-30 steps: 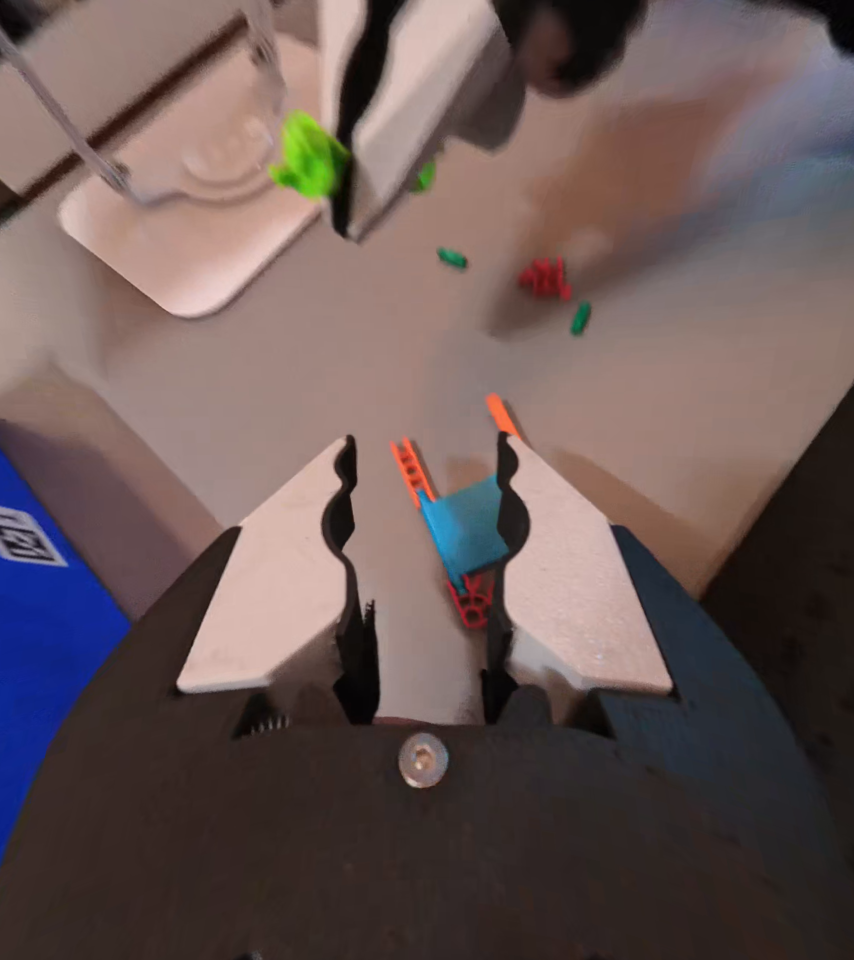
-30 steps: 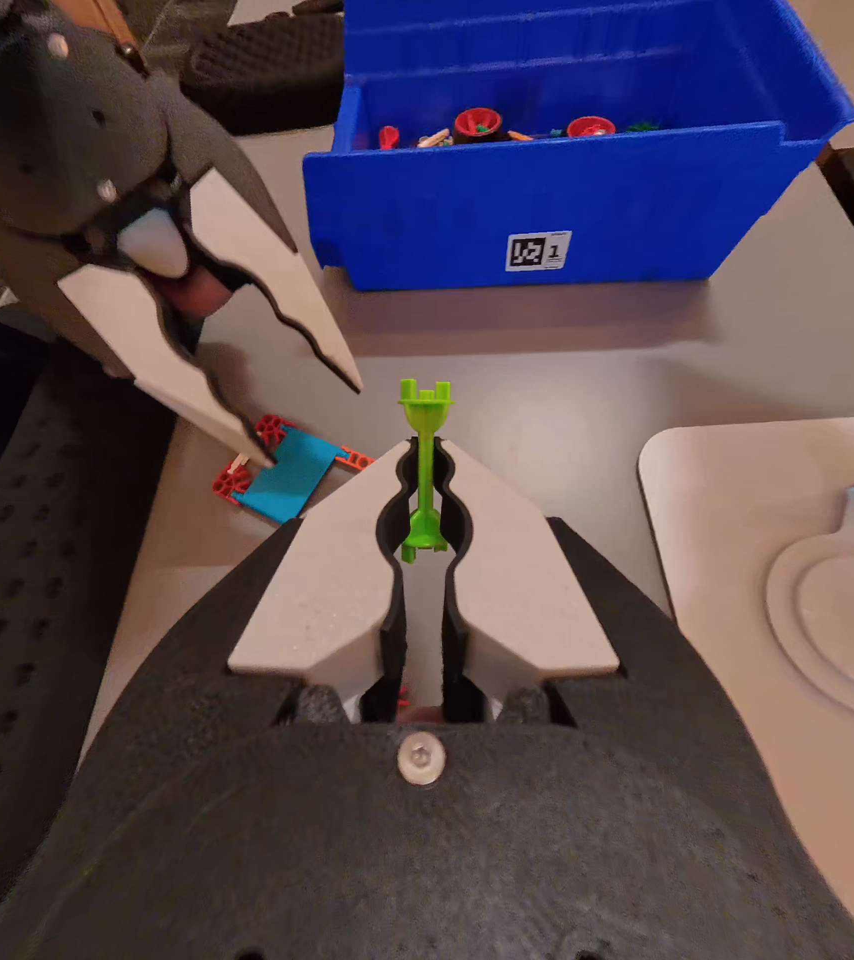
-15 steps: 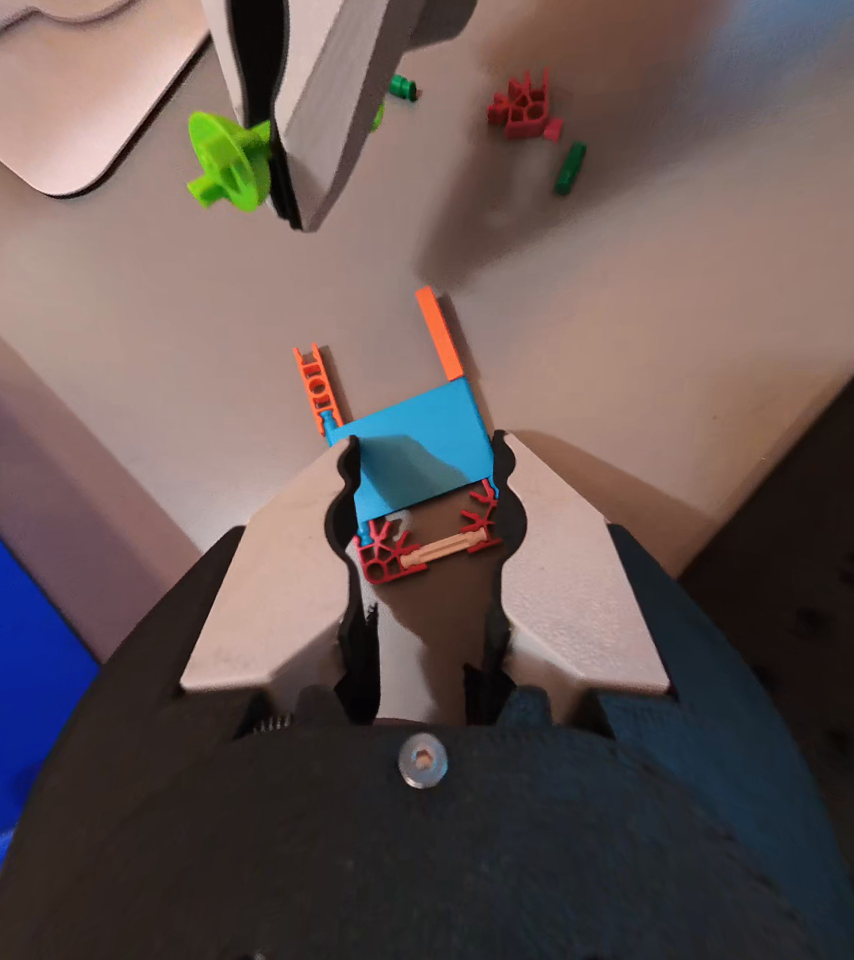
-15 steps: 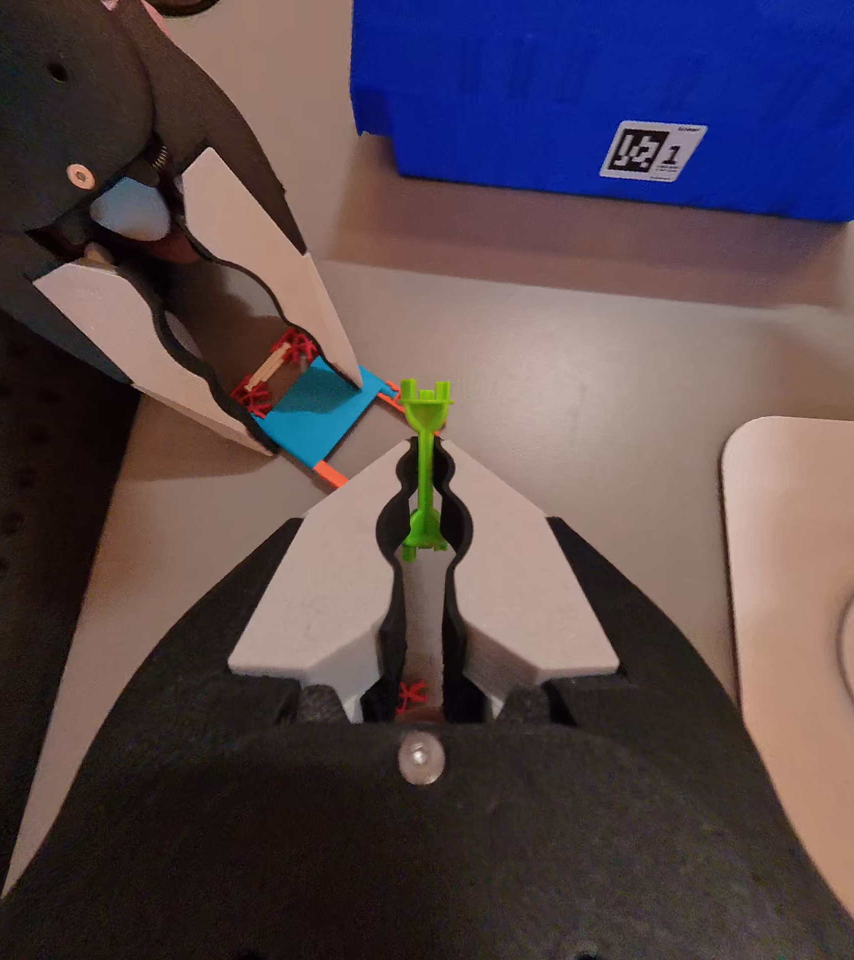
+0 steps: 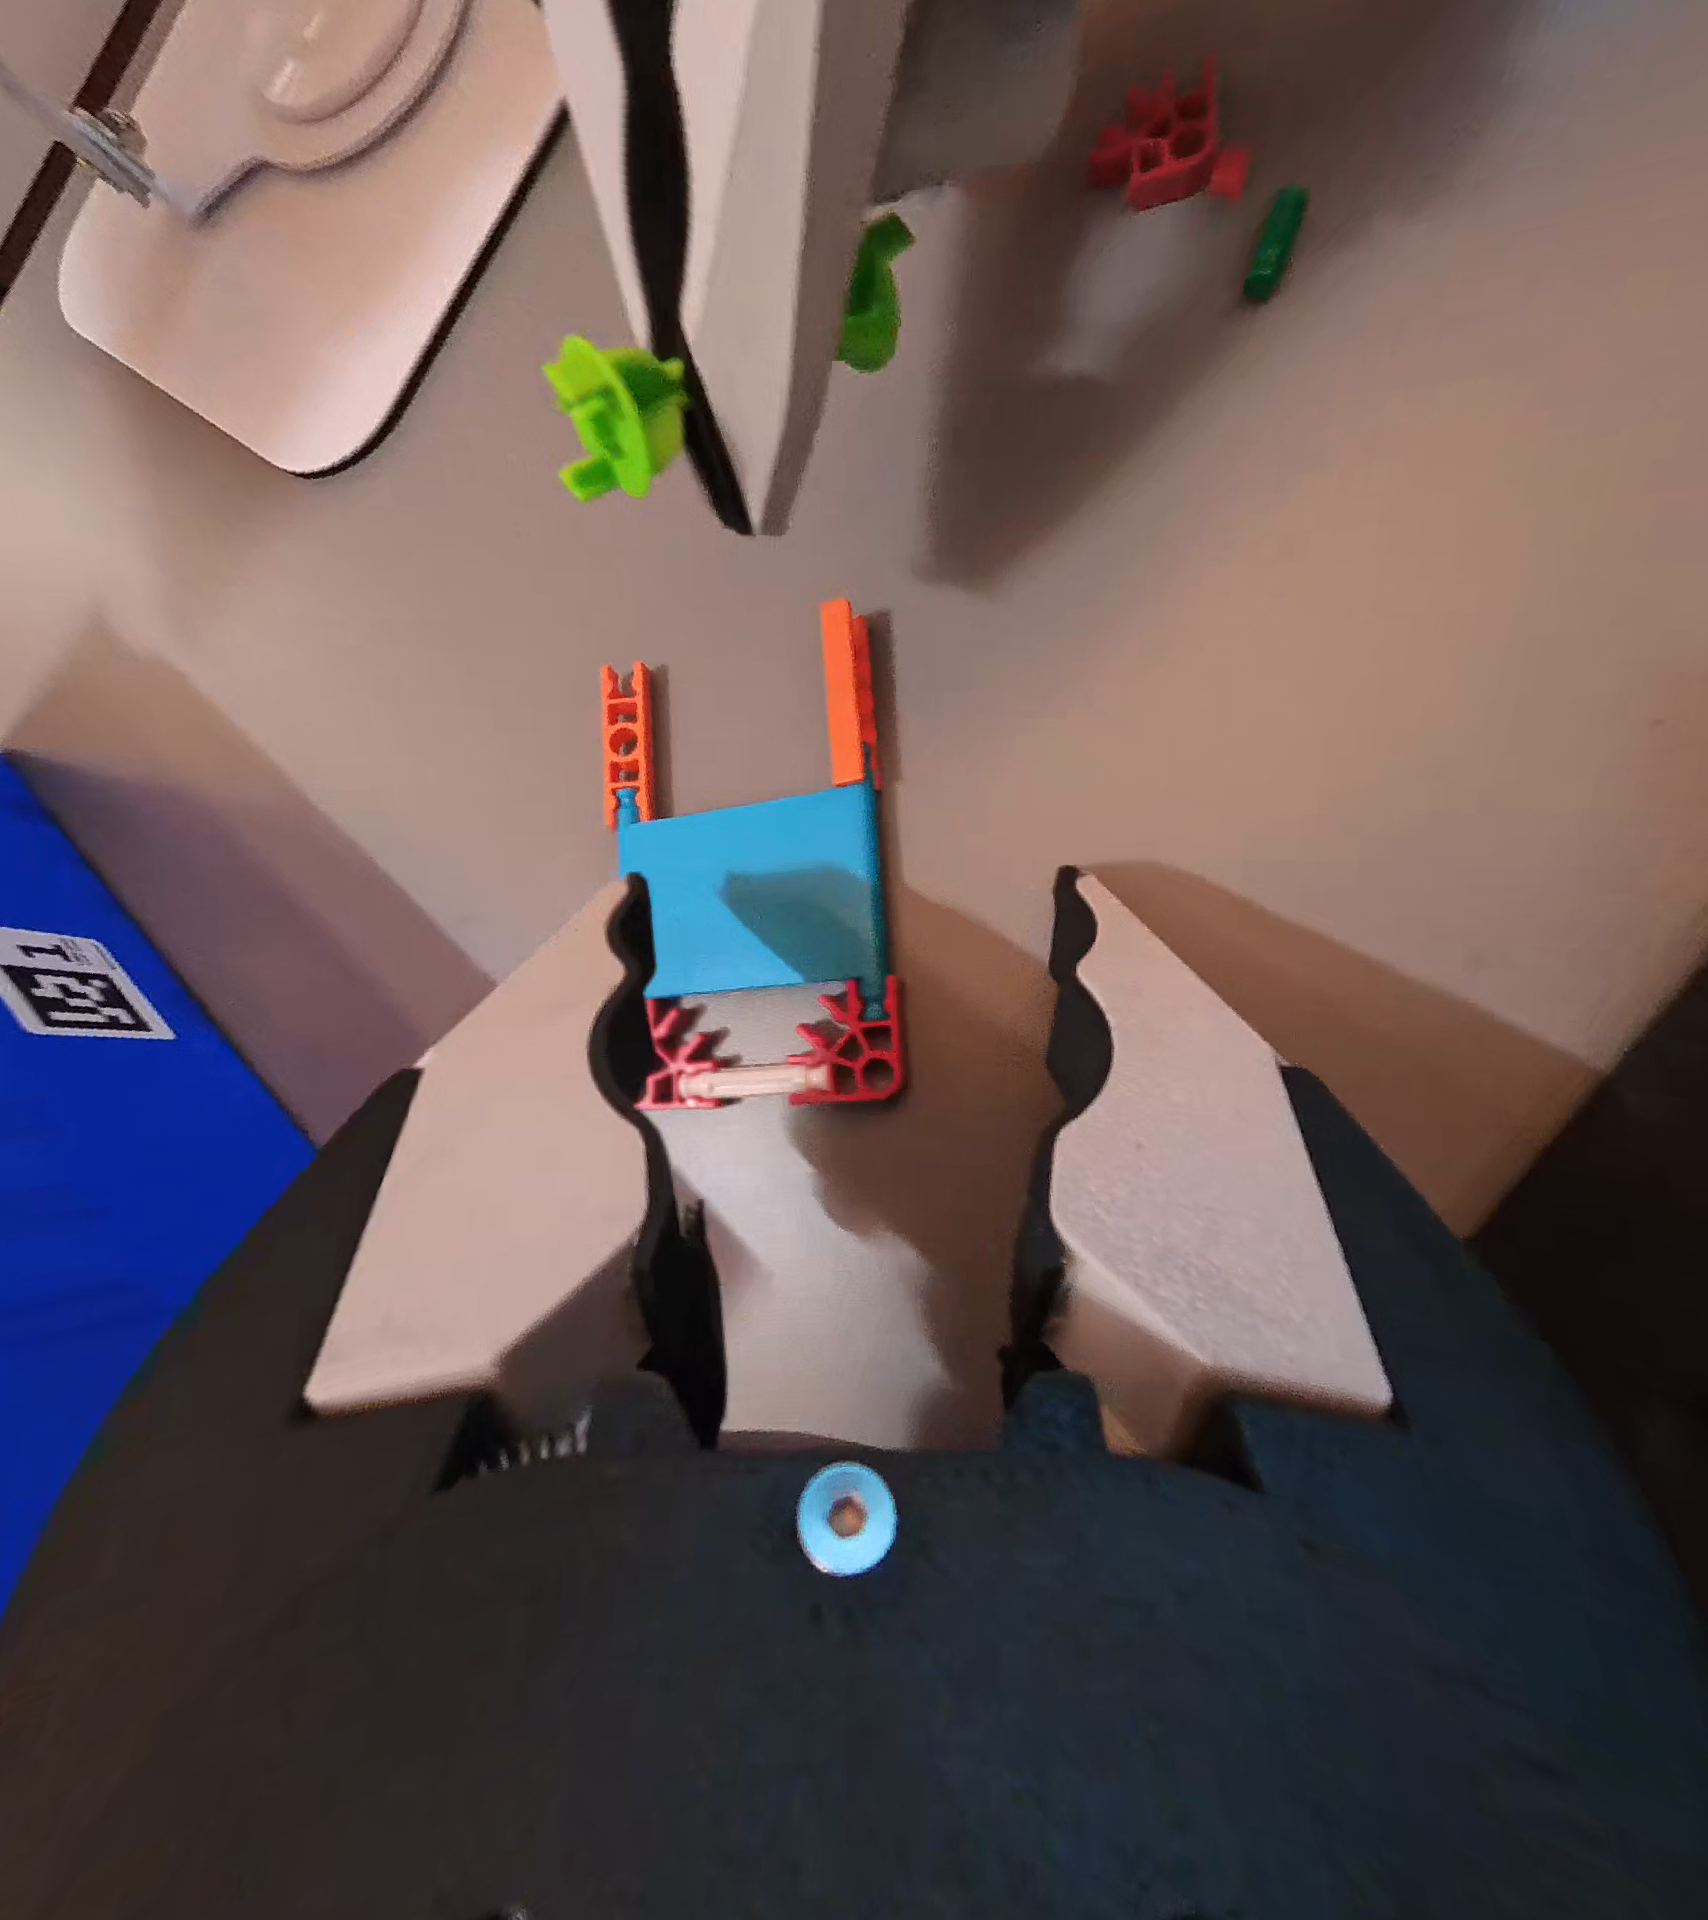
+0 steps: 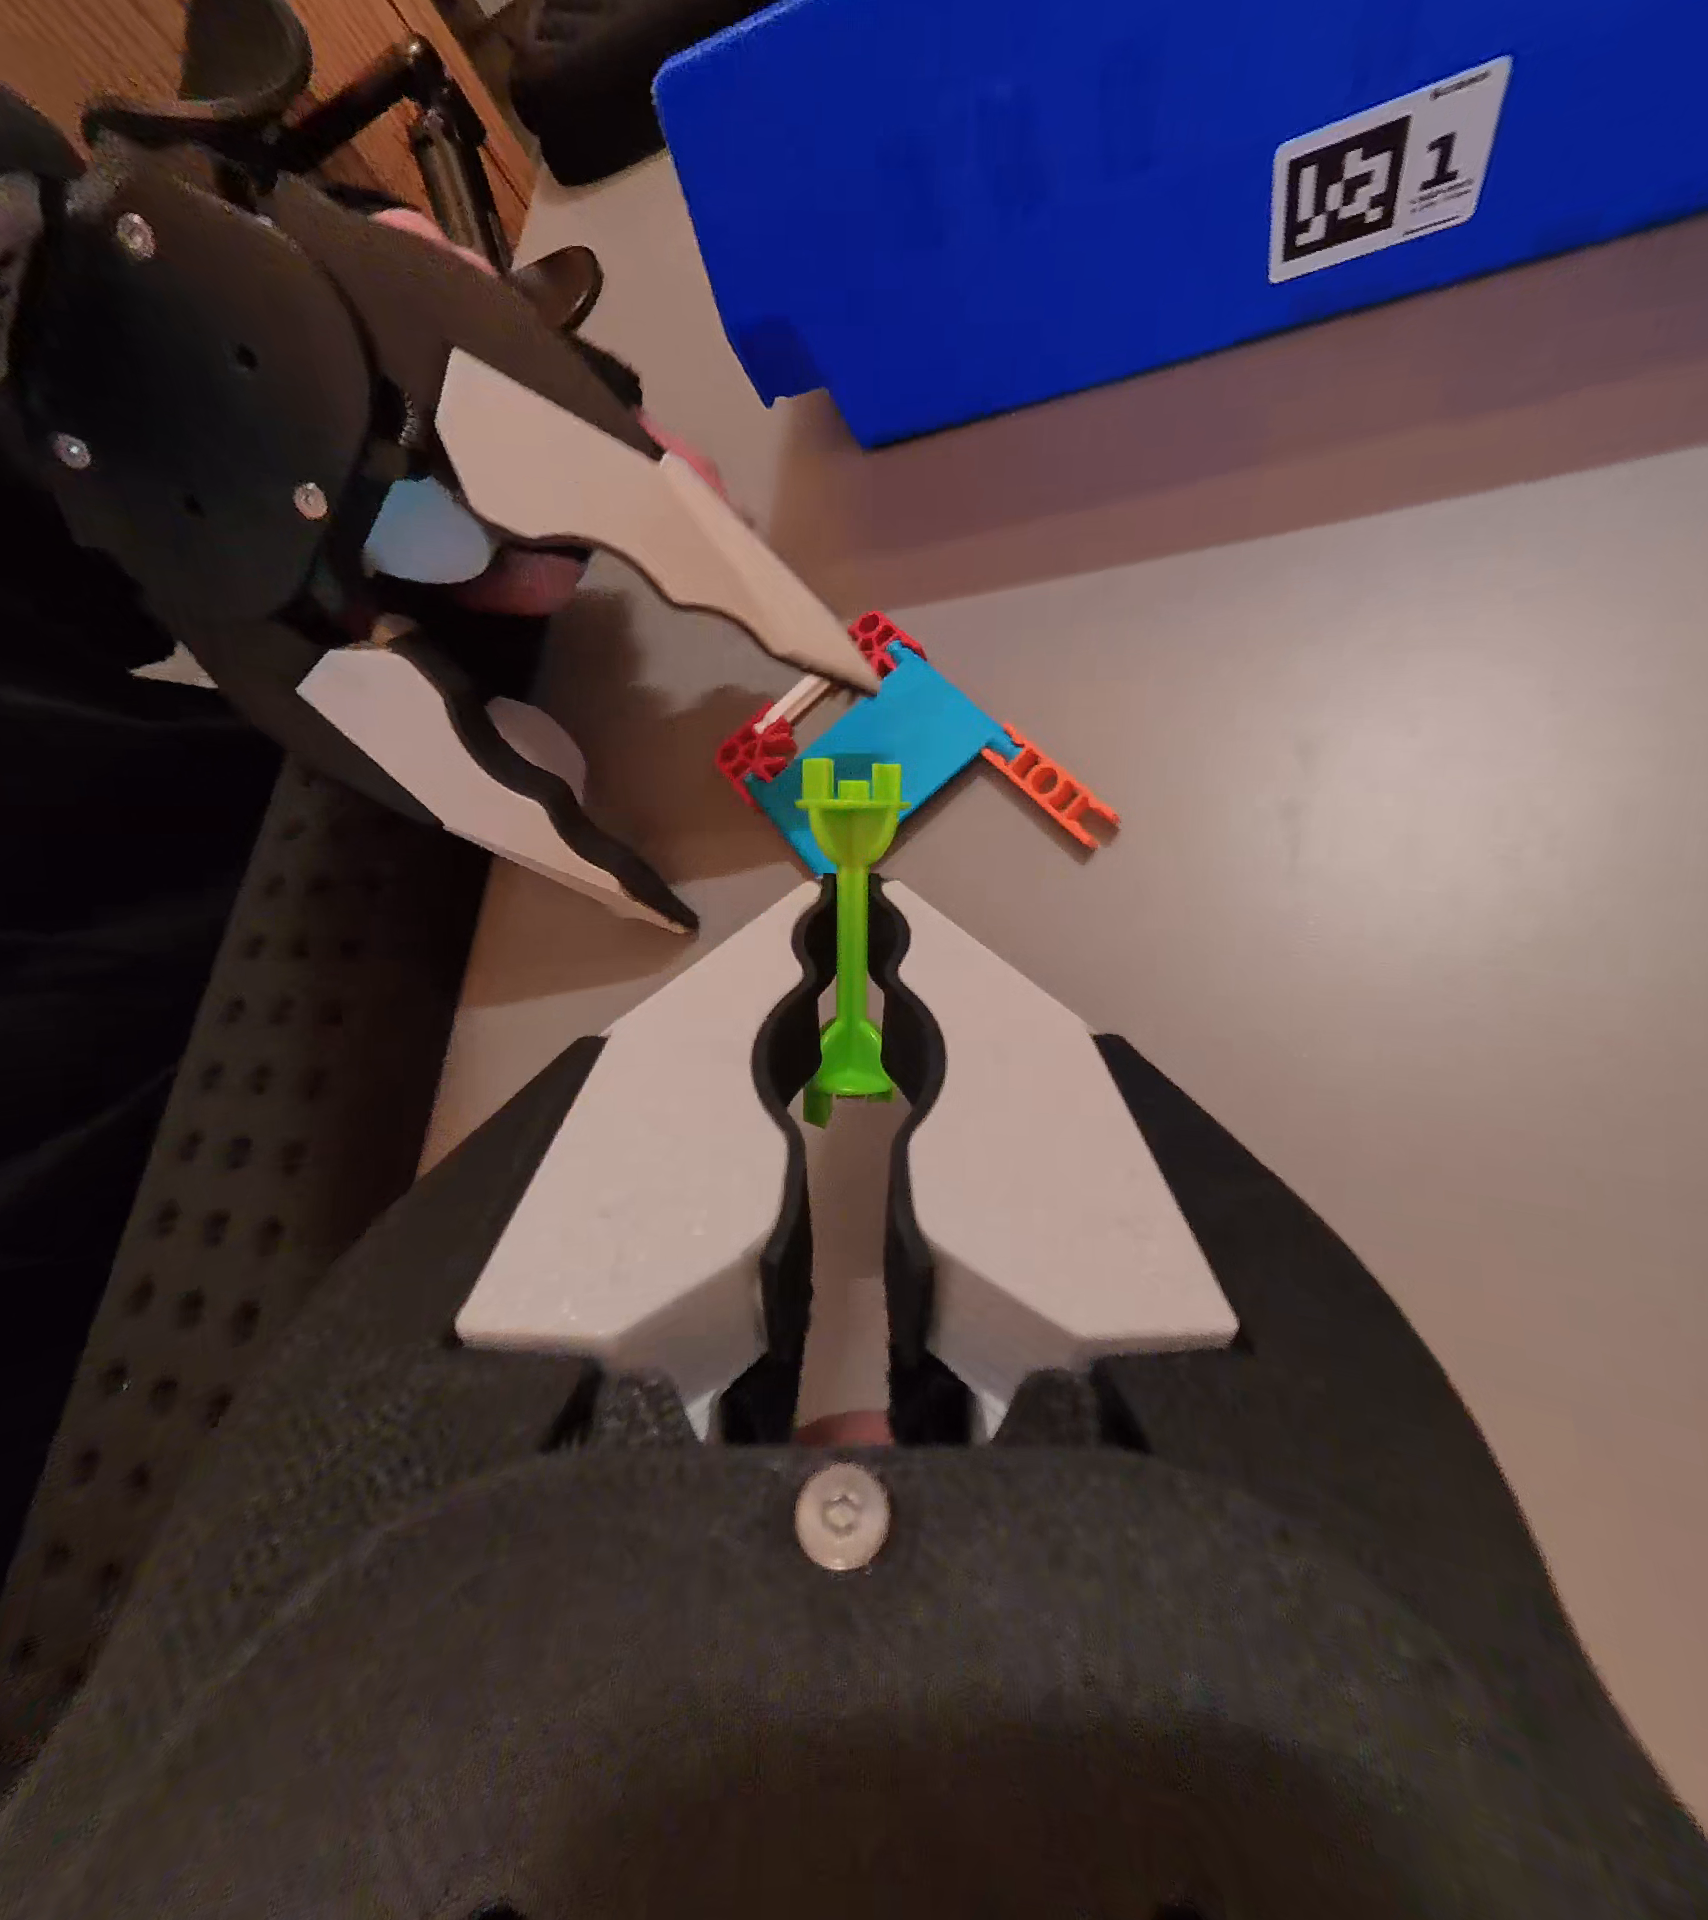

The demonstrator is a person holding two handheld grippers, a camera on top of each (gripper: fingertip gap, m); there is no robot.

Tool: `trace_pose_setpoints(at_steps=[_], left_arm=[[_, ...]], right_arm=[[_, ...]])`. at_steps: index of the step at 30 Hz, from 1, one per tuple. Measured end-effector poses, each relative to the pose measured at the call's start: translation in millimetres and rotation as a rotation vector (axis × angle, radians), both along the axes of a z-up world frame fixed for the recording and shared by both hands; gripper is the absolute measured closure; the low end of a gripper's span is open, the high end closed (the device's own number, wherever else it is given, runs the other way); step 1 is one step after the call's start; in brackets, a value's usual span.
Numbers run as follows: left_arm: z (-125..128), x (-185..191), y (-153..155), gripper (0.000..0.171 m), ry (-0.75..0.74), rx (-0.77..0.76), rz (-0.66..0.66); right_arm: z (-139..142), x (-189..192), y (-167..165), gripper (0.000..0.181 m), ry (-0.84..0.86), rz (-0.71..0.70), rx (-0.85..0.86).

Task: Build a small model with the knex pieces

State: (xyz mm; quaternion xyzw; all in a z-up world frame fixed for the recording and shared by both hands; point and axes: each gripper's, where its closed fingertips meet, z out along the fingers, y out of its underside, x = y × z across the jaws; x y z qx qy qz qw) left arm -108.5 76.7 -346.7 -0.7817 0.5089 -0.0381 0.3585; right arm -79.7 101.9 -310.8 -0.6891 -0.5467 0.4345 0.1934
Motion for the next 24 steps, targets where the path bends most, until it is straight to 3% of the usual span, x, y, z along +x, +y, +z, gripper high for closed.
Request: trace_pose_setpoints(at_steps=[2,5,11,16,20,24], left_arm=[[17,7,9,0.101,-0.073,0.069,0.004],[49,19,21,0.126,-0.206,0.179,0.01],[57,37,15,0.157,-0.281,0.159,-0.109],[56,36,13,0.157,-0.301,0.157,-0.115],[51,27,24,0.157,-0.329,0.108,-0.026],[57,23,28,0.158,-0.437,0.004,0.029]], right_arm=[[1,-1,-4,0.179,0.008,0.021,-0.003],[-2,-1,-11,0.179,-0.029,0.071,0.078],[0,-2,-20,0.179,-0.076,0.139,0.32],[0,-3,-19,0.179,-0.099,0.144,0.401],[7,-5,-1,0.168,-0.108,0.086,0.583],[14,-8,0,0.178,-0.096,0.092,0.692]])
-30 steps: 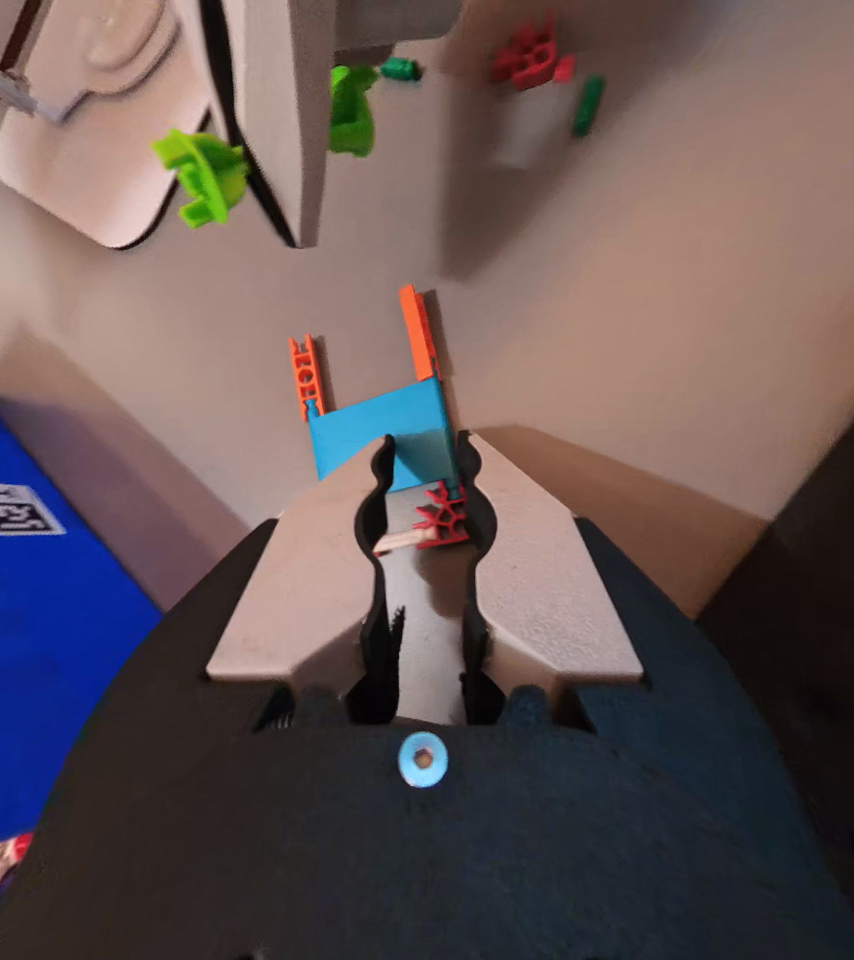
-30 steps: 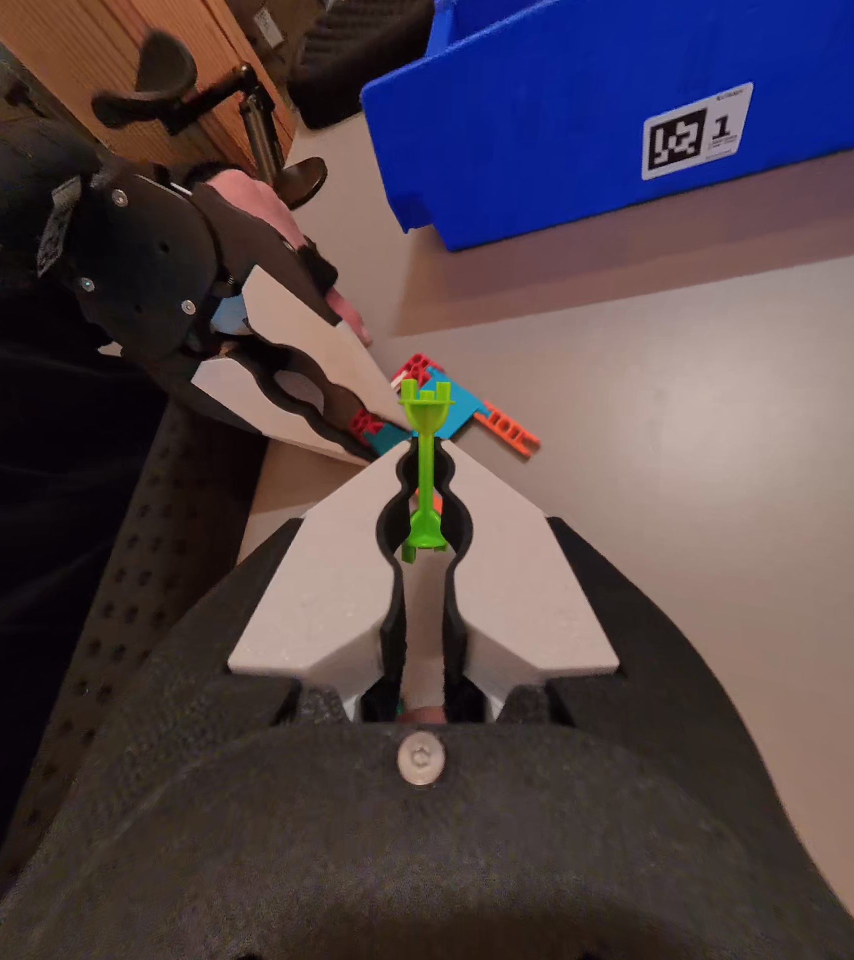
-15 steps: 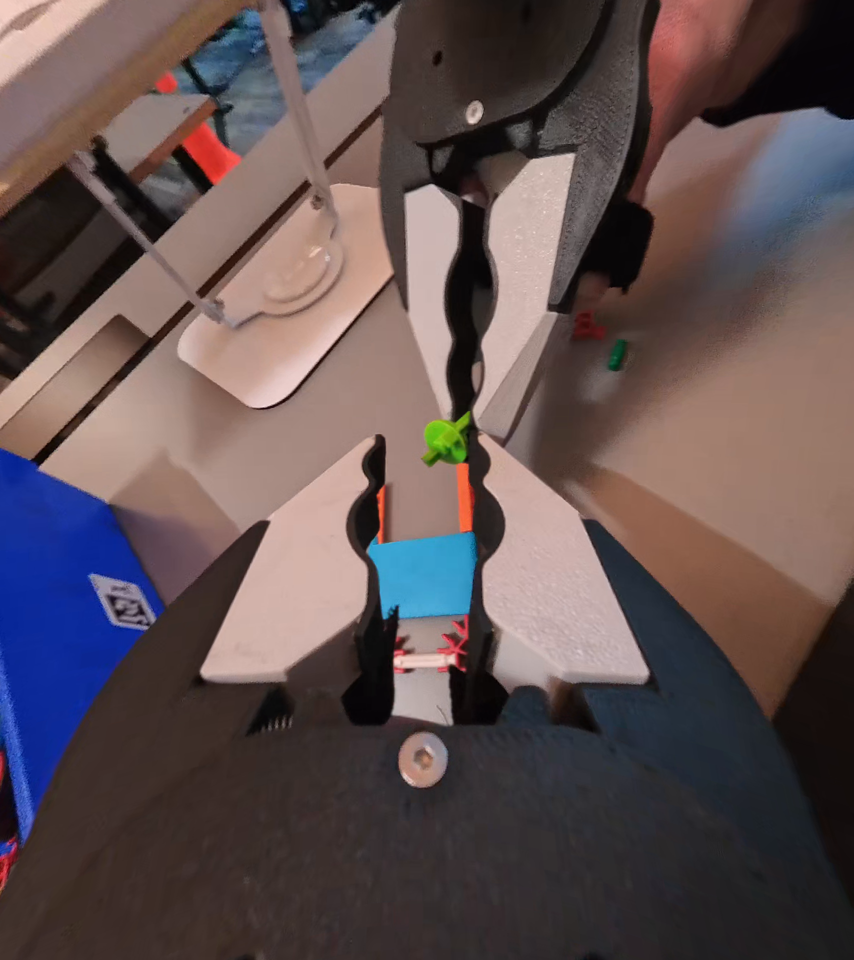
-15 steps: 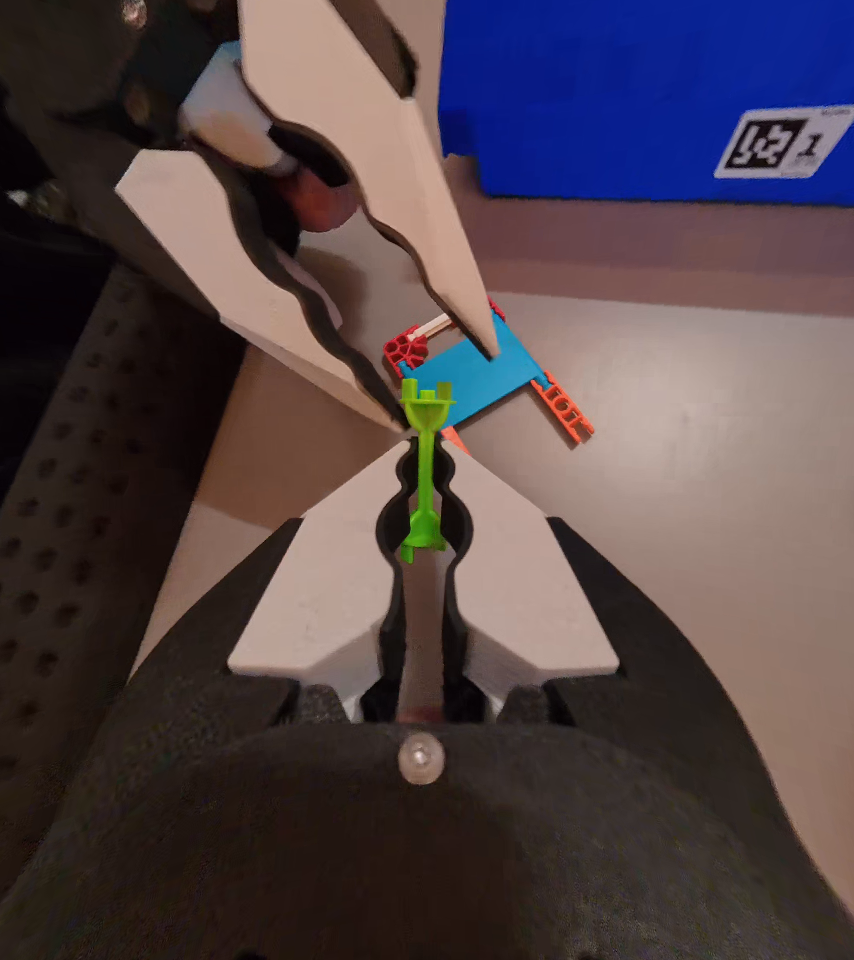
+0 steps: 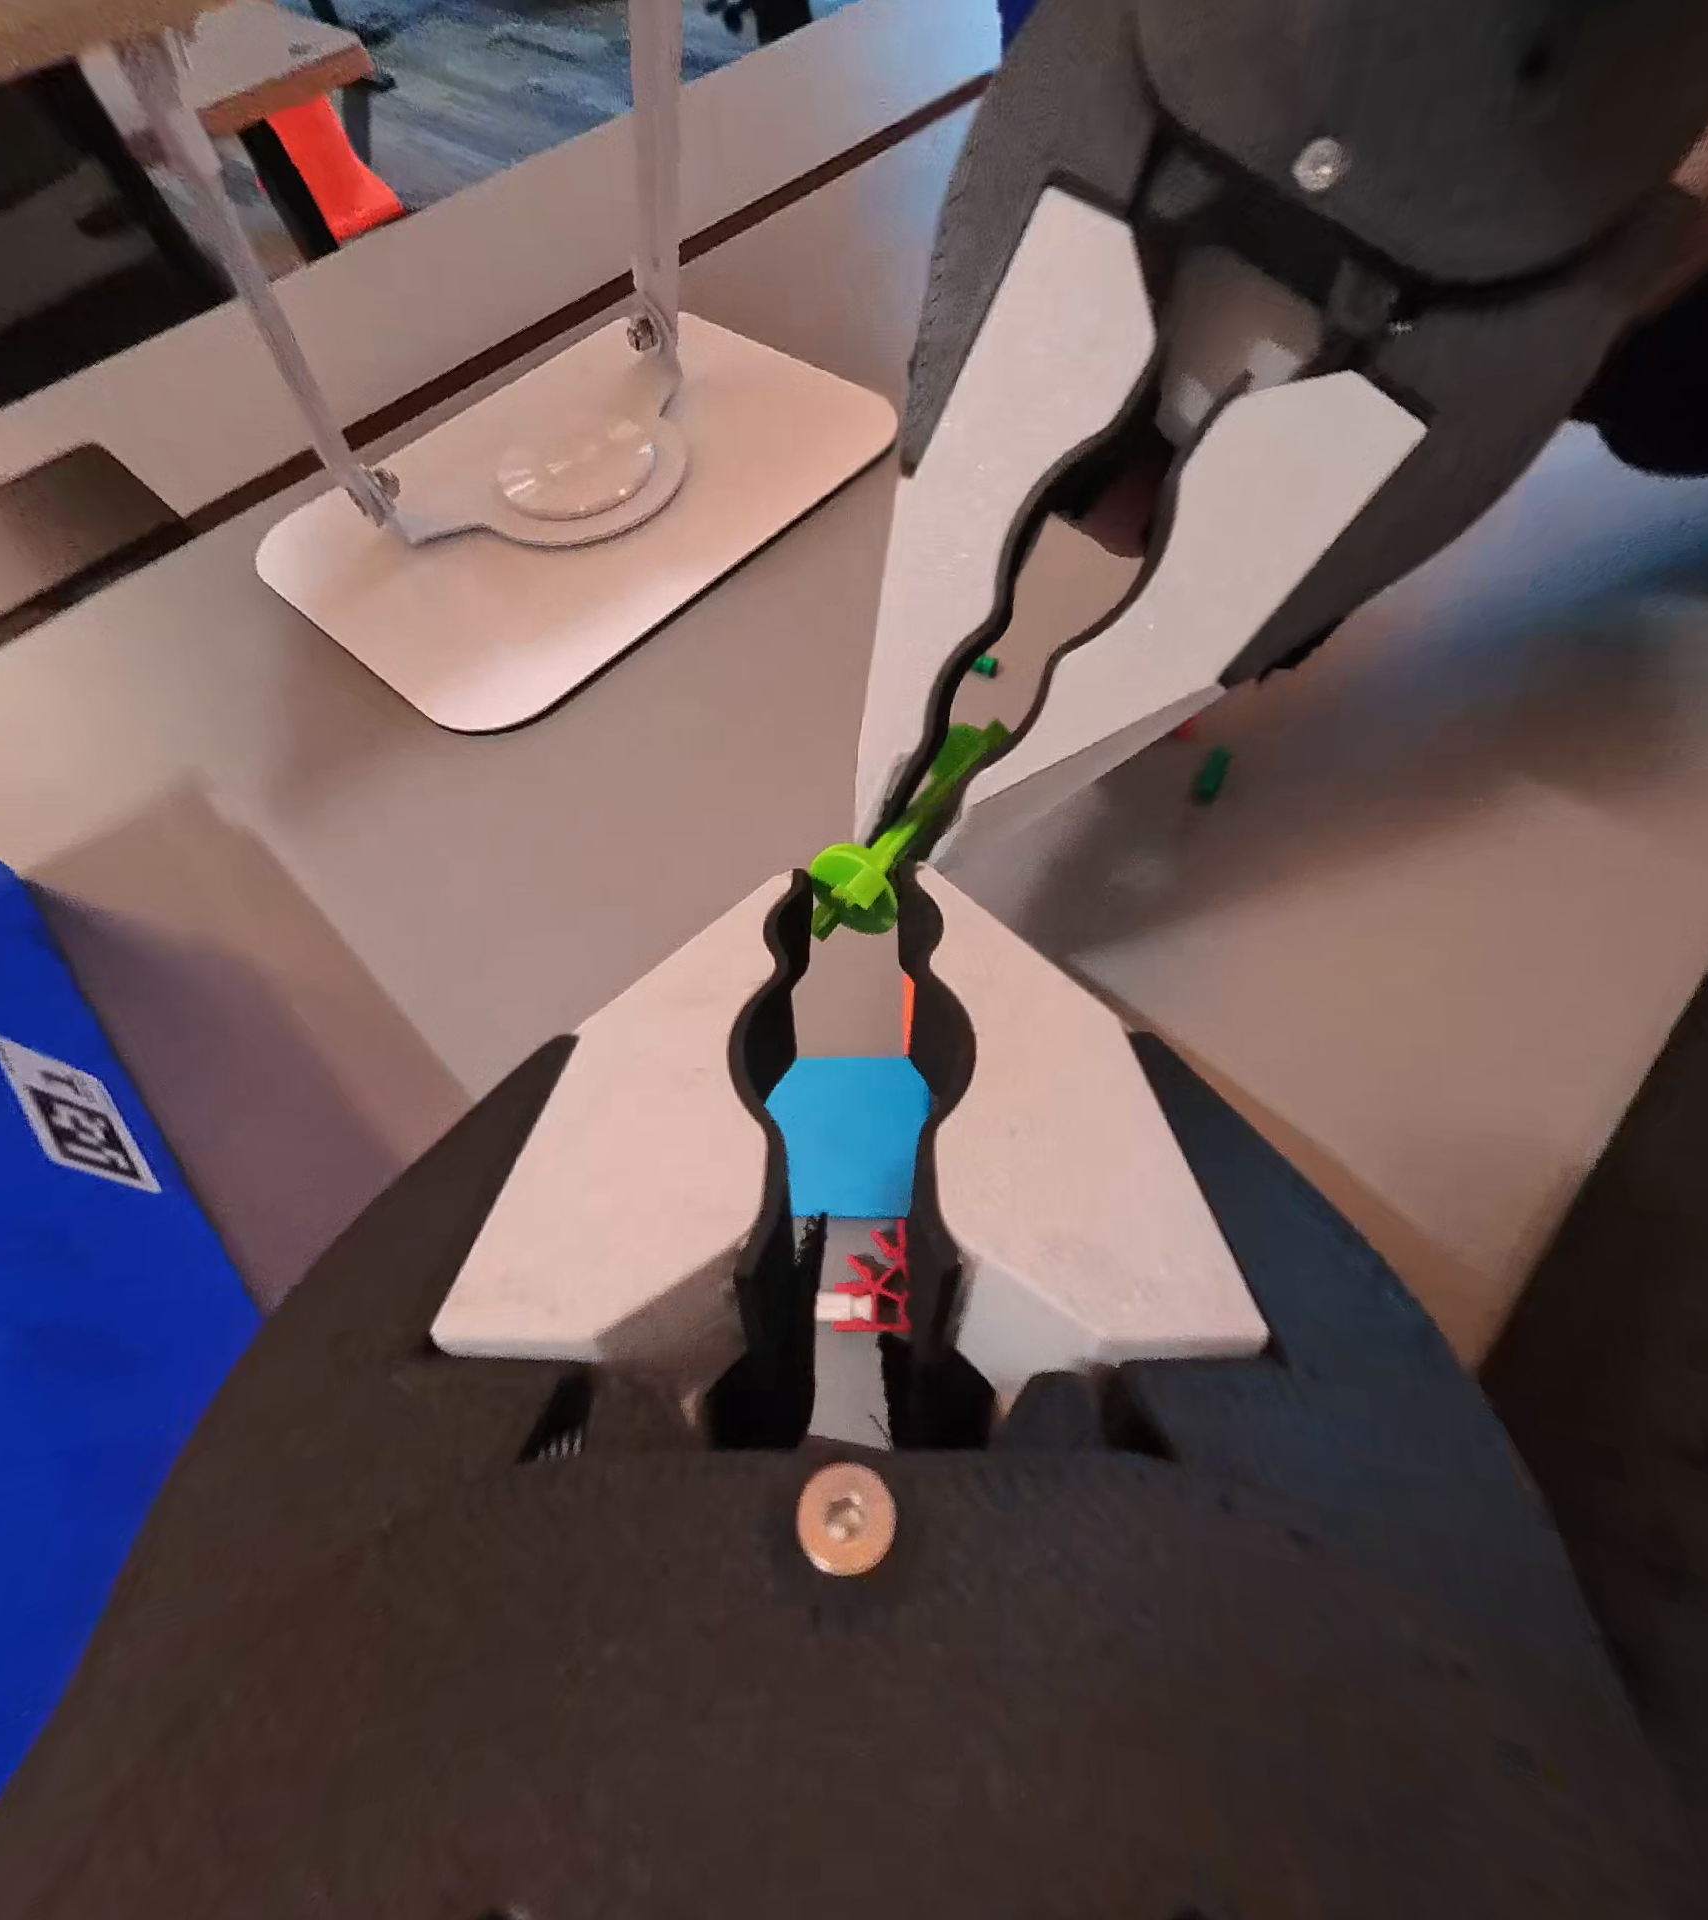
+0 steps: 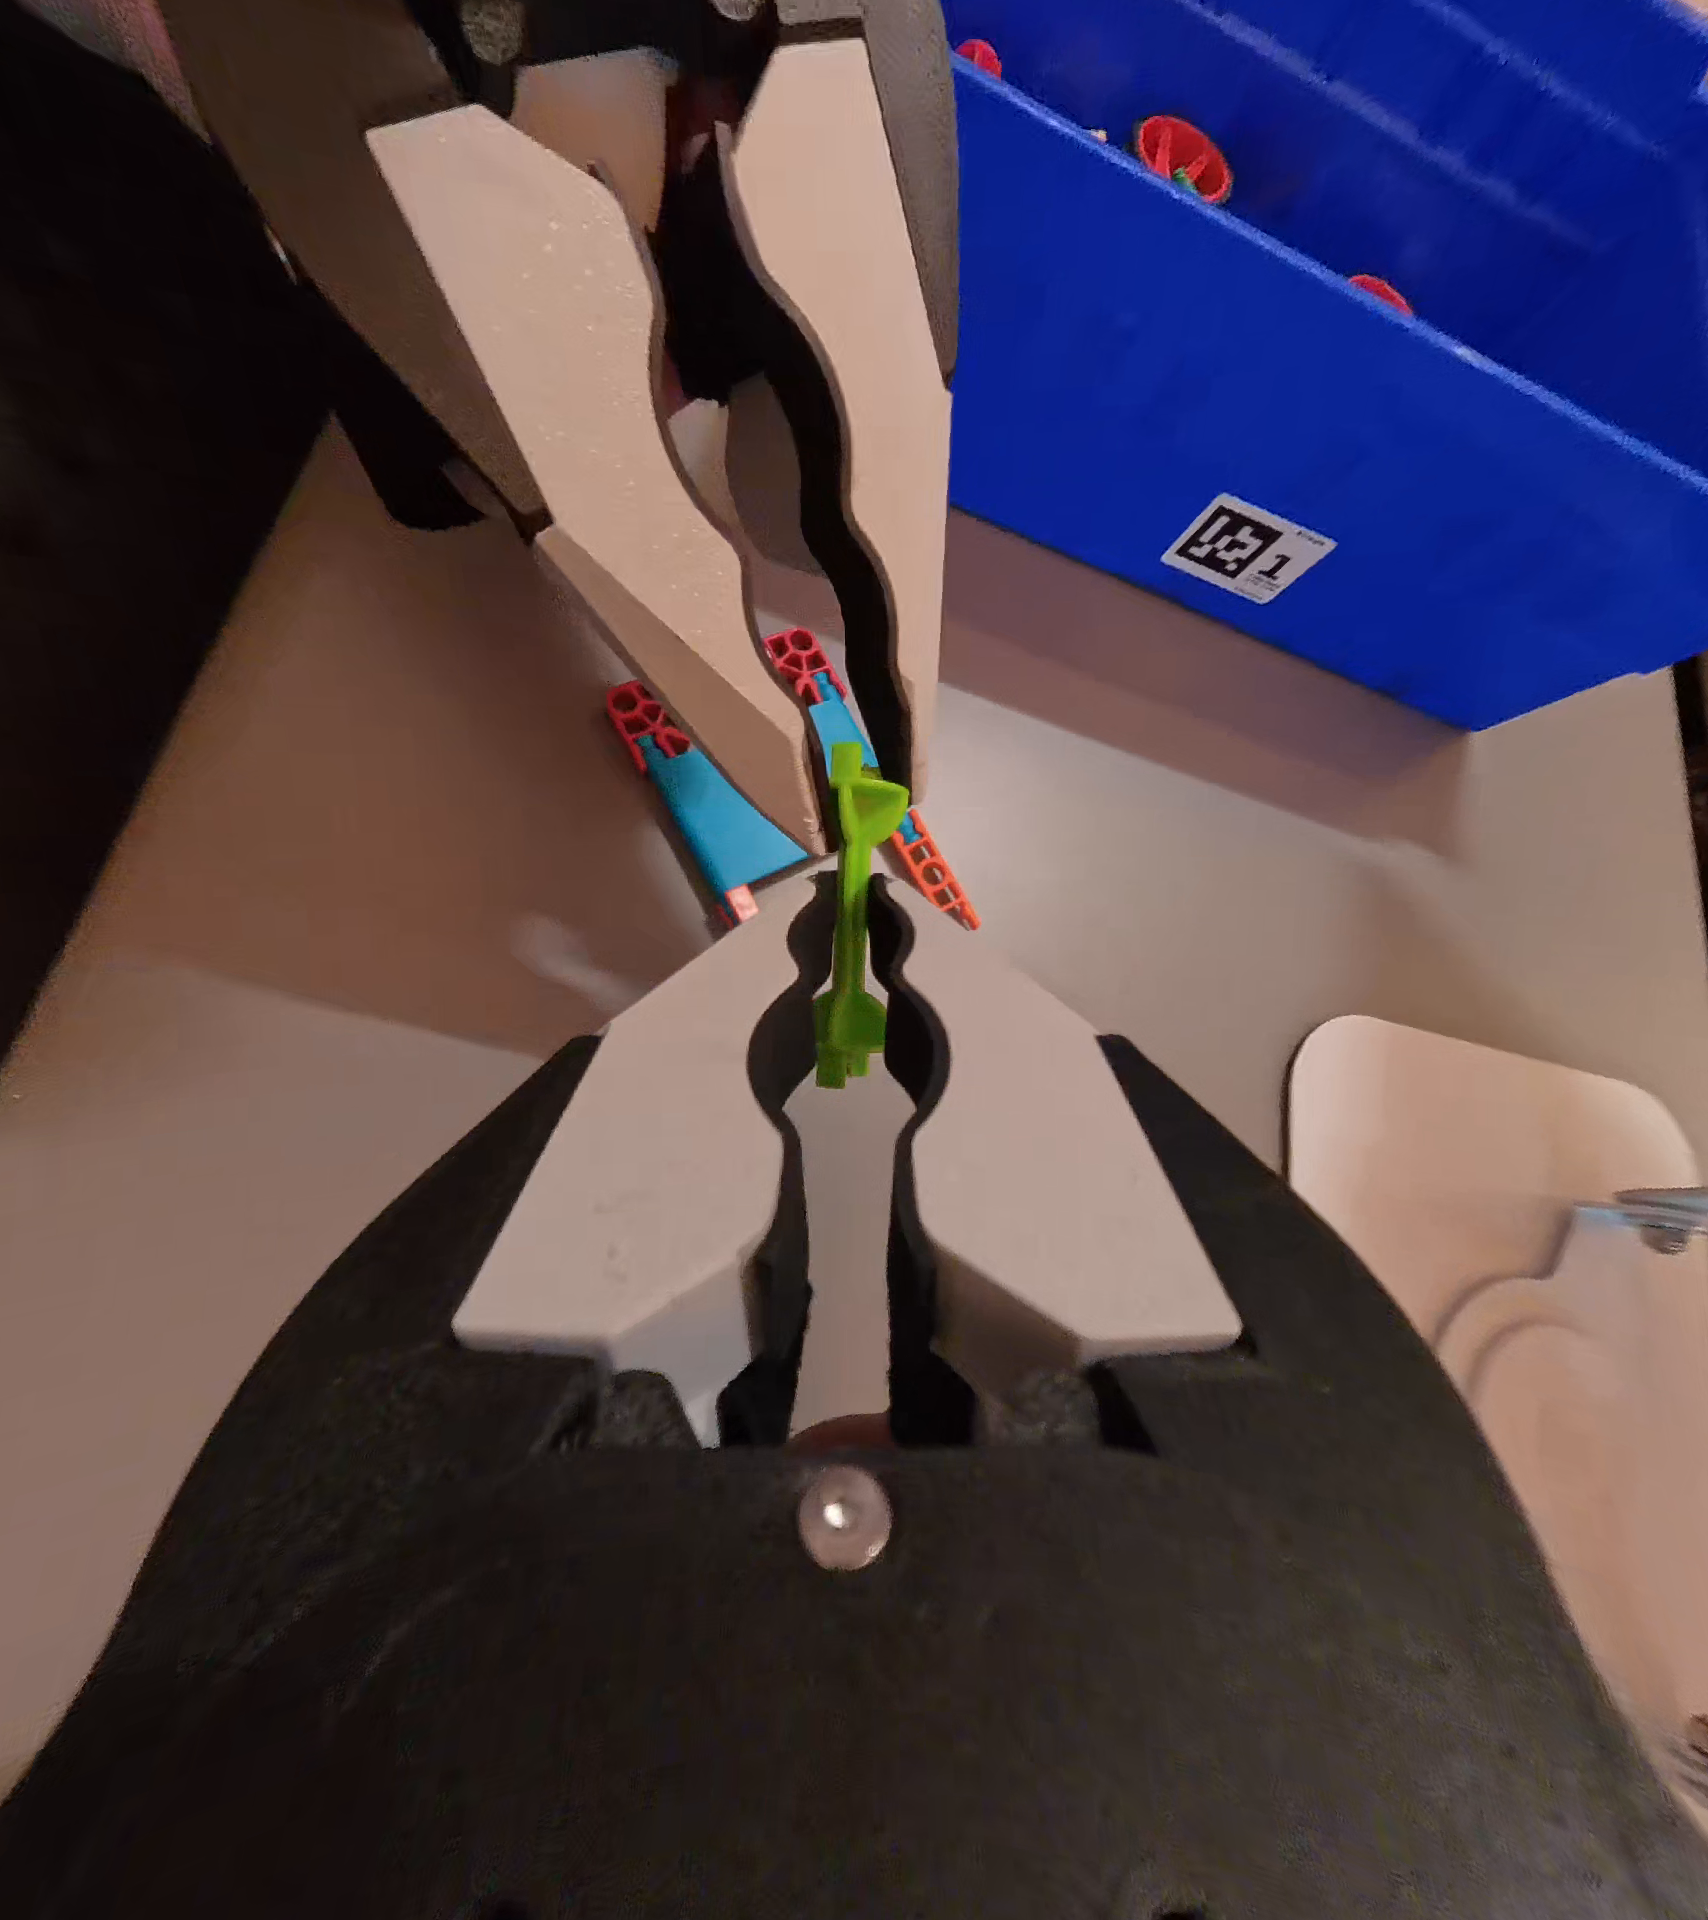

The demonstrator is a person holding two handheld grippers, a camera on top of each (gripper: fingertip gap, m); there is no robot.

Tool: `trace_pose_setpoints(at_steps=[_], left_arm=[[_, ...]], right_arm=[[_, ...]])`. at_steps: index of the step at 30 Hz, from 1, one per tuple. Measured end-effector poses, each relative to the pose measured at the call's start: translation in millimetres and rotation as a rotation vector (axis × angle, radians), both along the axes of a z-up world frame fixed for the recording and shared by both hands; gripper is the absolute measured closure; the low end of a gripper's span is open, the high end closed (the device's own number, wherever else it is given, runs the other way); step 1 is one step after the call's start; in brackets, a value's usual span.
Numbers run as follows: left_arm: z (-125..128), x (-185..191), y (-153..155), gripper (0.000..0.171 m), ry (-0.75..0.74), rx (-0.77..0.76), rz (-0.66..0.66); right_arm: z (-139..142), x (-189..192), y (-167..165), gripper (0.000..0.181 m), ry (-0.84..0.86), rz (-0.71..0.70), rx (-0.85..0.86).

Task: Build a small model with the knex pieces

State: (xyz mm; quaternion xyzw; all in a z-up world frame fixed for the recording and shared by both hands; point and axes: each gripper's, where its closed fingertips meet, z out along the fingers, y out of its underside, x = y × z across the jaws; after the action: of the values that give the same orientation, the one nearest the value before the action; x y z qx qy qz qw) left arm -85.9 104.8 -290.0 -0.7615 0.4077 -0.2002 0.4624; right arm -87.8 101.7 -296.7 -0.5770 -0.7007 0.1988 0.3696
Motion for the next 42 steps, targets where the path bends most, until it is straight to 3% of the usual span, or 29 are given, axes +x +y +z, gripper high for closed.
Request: trace_pose_setpoints(at_steps=[3,4,6,8,10,13,20,26,38,42], left_arm=[[-2,1,0,0.157,-0.022,-0.03,0.002],[-5,0,1,0.15,-0.004,-0.034,0.008],[-16,-6,1,0.118,0.062,-0.052,0.021],[-24,-11,0,0.112,0.094,-0.085,0.031],[-38,-17,-1,0.095,0.176,-0.112,0.039],[-56,-24,-1,0.089,0.313,-0.098,0.056],[-64,-25,-3,0.118,0.298,-0.138,0.052],[-63,-29,-1,0.149,0.393,0.017,0.027],[-62,-21,-31,0.152,0.425,0.064,-0.134],[-50,-25,-23,0.118,0.401,0.105,-0.064]], right_arm=[[-1,2,1,0.179,-0.021,-0.004,0.014],[-1,2,2,0.179,-0.018,-0.014,-0.015],[0,5,8,0.179,0.011,-0.055,-0.095],[1,7,9,0.178,0.052,-0.08,-0.255],[4,6,15,0.178,0.12,-0.118,-0.369],[2,4,16,0.178,0.169,-0.128,-0.499],[-8,-3,11,0.178,0.183,-0.125,-0.604],[-6,-6,11,0.178,0.222,-0.13,-0.669],[-18,-2,8,0.178,0.139,-0.116,-0.59],[-21,-1,6,0.178,0.112,-0.104,-0.573]])
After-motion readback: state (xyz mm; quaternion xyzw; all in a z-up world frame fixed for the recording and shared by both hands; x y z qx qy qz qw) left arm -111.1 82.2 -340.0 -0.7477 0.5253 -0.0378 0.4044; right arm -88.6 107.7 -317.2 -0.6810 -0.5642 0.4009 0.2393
